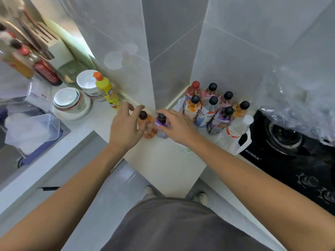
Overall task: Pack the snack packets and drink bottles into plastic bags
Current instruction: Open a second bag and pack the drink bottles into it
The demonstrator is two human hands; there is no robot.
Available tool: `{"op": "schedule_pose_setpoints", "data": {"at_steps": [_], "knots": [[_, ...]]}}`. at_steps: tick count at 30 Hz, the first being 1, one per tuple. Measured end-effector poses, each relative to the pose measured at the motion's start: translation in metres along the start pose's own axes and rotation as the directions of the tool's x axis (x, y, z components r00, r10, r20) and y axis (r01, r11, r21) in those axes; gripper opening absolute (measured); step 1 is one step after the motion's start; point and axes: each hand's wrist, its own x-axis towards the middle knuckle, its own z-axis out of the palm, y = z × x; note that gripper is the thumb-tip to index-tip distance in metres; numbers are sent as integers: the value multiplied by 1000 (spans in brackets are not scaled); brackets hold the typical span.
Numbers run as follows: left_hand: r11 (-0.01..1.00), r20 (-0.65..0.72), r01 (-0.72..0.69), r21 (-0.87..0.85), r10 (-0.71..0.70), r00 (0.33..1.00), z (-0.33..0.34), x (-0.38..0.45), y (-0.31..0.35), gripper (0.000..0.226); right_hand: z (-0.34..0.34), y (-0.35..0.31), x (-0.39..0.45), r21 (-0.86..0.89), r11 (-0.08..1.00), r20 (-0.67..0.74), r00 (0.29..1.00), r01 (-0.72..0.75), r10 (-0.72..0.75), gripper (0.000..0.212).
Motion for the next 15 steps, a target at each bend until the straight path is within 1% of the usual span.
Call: {"op": "schedule_pose_setpoints", "data": {"at_steps": [2, 4, 6, 8, 10, 13, 15], "knots": [[999, 103, 36, 14, -37, 994, 6, 4, -6, 43, 8, -4, 4, -56, 998, -25, 999, -27, 25, 46], [999, 190, 44, -23, -39, 981, 11, 8, -8, 39, 14, -7, 8, -72, 996, -44, 998, -56, 53, 38], [994, 225, 30, -102, -6, 974, 15, 12, -7, 30, 16, -11, 10, -82, 993, -68, 995, -85, 80, 28], [987, 254, 2, -164, 40, 966, 13, 16, -5, 27, 15, -12, 8, -65, 991, -96, 989, -118, 111, 27], [979, 245, -38, -201, 88, 966, 7, 18, -2, 28, 8, -11, -6, 5, 990, -143, 980, -141, 140, 25], [957, 136, -100, -273, 141, 981, -14, 24, 15, 26, -12, -5, -35, 112, 977, -249, 947, -180, 203, 19], [940, 82, -164, -298, 197, 977, -27, 33, 35, 25, -29, 3, -52, 158, 964, -314, 915, -214, 255, 17]]}}
